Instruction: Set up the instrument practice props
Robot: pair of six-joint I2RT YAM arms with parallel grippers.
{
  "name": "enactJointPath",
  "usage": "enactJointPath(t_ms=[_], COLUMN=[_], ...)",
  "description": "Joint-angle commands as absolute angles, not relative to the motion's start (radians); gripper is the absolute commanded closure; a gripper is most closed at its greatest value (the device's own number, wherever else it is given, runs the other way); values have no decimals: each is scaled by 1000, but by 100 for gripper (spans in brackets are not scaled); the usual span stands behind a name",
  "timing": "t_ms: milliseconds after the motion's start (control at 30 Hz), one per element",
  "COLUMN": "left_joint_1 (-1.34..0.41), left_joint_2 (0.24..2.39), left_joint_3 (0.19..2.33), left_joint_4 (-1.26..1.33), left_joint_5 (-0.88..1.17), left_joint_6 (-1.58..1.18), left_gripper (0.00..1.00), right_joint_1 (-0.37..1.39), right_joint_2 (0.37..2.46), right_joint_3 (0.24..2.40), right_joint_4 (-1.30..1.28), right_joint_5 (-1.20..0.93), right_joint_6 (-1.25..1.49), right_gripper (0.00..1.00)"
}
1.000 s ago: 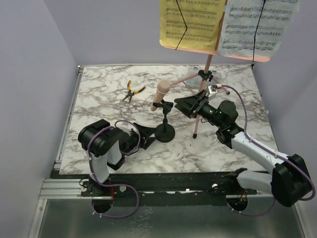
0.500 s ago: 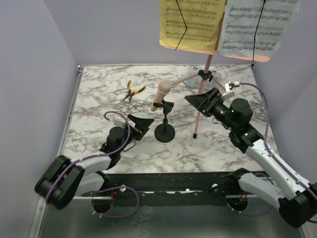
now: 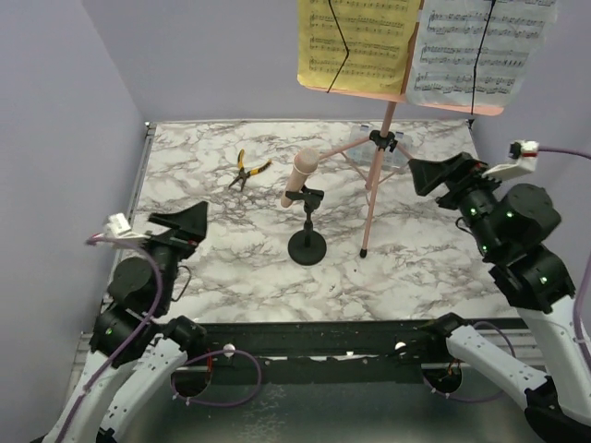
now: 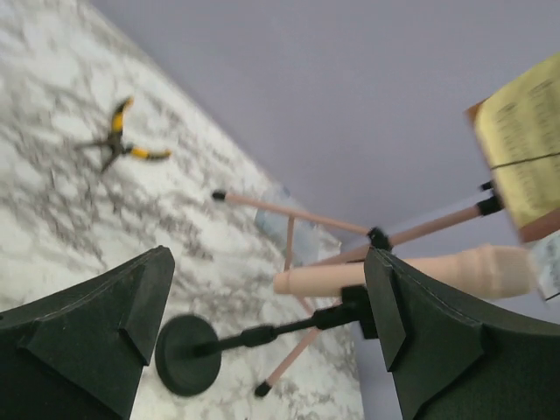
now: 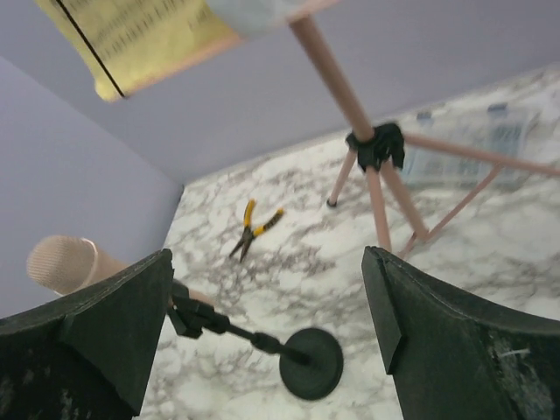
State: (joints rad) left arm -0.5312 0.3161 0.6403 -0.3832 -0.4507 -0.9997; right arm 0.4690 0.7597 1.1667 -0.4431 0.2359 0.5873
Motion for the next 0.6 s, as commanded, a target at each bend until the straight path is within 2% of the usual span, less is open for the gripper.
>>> enactJointPath(t_ms=[0,267,567], left_joint_1=[-526,-528,-532], left_joint_2=[272,411,511], left_joint_3=[899,1215,1356], left_joint_4=[-520,-491,-423], left_joint_5=[-670,-621,-629], left_joint_6=[-717,-356,-174], left_gripper=[1,1,1], right_joint_1=[465,464,465], right_joint_2=[717,643,578], right_joint_3=[1348,1498,1530], right_joint_4=[-598,-588,-552], right_joint_5=[362,327,430], right_joint_6=[375,251,194], right_gripper=[4,0,0])
